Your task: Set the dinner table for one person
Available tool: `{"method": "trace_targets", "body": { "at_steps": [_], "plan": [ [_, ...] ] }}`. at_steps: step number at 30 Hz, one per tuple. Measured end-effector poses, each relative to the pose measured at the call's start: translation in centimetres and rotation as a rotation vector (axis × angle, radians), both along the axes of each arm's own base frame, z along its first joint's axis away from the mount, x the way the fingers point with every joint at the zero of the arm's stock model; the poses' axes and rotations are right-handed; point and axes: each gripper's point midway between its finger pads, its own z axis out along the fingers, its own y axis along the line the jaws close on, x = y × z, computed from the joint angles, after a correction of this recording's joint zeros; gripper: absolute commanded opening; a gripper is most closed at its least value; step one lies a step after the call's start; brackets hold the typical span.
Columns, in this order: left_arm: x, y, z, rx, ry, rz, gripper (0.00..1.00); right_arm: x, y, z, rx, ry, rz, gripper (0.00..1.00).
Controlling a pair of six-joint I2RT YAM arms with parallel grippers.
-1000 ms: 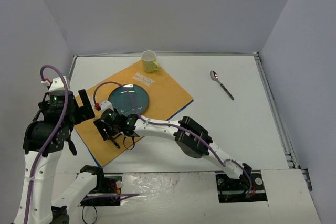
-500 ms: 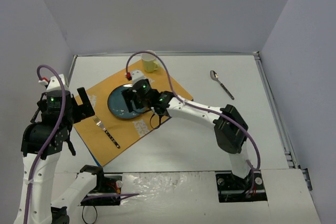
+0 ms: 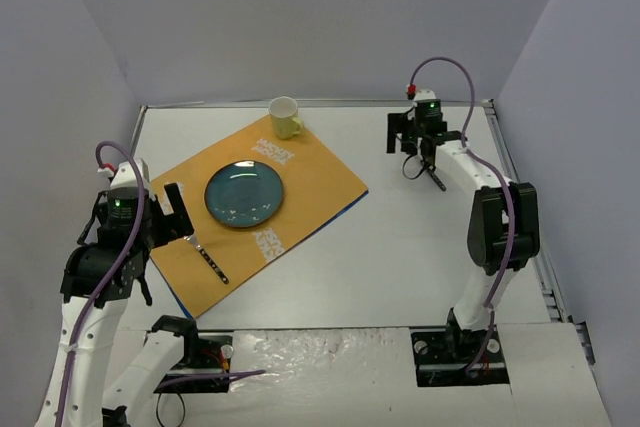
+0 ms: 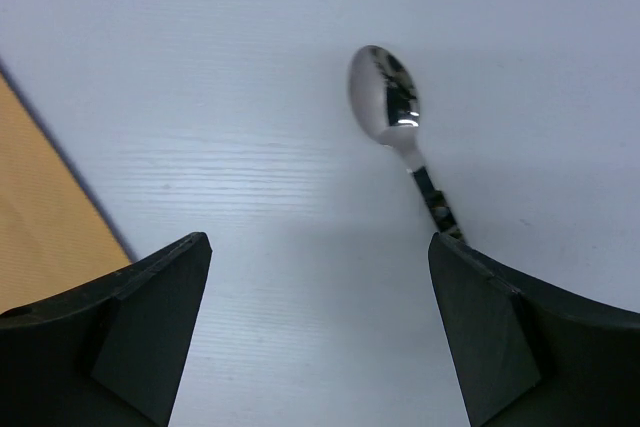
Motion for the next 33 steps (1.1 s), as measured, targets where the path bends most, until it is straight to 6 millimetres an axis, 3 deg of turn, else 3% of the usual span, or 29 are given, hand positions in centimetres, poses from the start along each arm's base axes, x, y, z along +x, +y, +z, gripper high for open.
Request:
{"method": "trace_targets", "body": {
  "at_steps": [5,10,33],
  "plan": [
    [0.3,-0.3,-1.0,-0.007,0.002,-0.009,0.97,0.7,-6.4,-0.2,0.026,0.008,-0.068,0.87],
    [0.6,-0.5,-2.0,-0.015,0.013,-0.020,0.97,0.7,-9.2,-1.9,0.017,0.040,-0.068,0.87],
    [0.8,-0.7,-2.6,-0.020,0.007,-0.026,0.97,1.2,-8.4,-10.1,-0.015,0.184,0.100,0.84]
  ]
}}
